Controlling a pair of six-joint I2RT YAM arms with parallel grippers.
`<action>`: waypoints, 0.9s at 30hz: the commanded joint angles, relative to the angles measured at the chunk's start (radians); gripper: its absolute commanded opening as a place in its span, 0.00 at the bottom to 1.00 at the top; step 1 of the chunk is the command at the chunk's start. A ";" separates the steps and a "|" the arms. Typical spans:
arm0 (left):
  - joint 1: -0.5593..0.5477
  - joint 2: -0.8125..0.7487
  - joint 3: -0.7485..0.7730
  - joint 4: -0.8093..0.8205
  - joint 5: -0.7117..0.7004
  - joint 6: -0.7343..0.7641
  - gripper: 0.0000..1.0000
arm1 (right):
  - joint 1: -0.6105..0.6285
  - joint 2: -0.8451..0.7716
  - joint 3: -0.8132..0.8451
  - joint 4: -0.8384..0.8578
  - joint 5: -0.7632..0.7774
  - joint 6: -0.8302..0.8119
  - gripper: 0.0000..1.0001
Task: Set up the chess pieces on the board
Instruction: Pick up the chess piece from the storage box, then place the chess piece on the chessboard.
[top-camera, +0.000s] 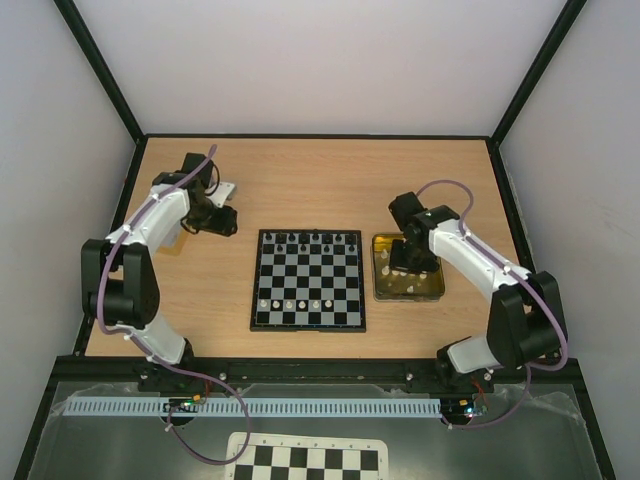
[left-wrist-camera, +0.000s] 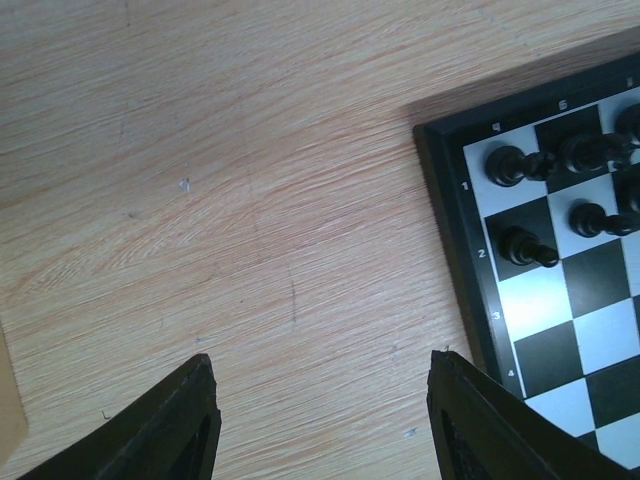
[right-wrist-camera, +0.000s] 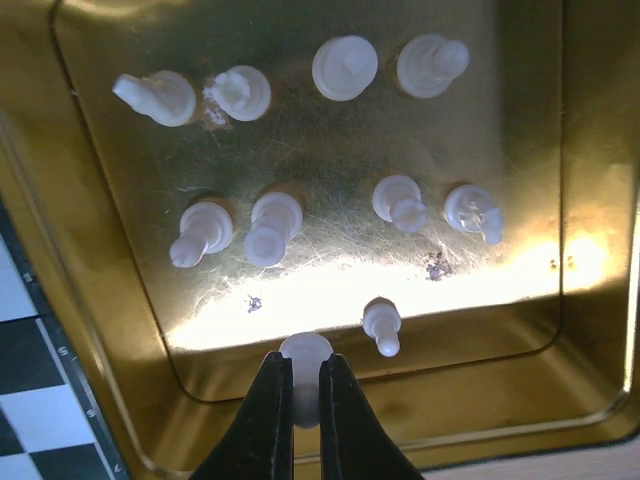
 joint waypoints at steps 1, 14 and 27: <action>-0.007 -0.058 0.009 -0.017 0.023 0.005 0.58 | -0.003 -0.054 0.055 -0.107 0.033 0.008 0.02; -0.008 -0.144 -0.016 -0.015 0.042 0.007 0.58 | 0.154 -0.027 0.210 -0.196 0.021 0.053 0.02; -0.008 -0.204 -0.028 -0.009 0.040 0.006 0.58 | 0.321 0.060 0.198 -0.090 -0.053 0.132 0.02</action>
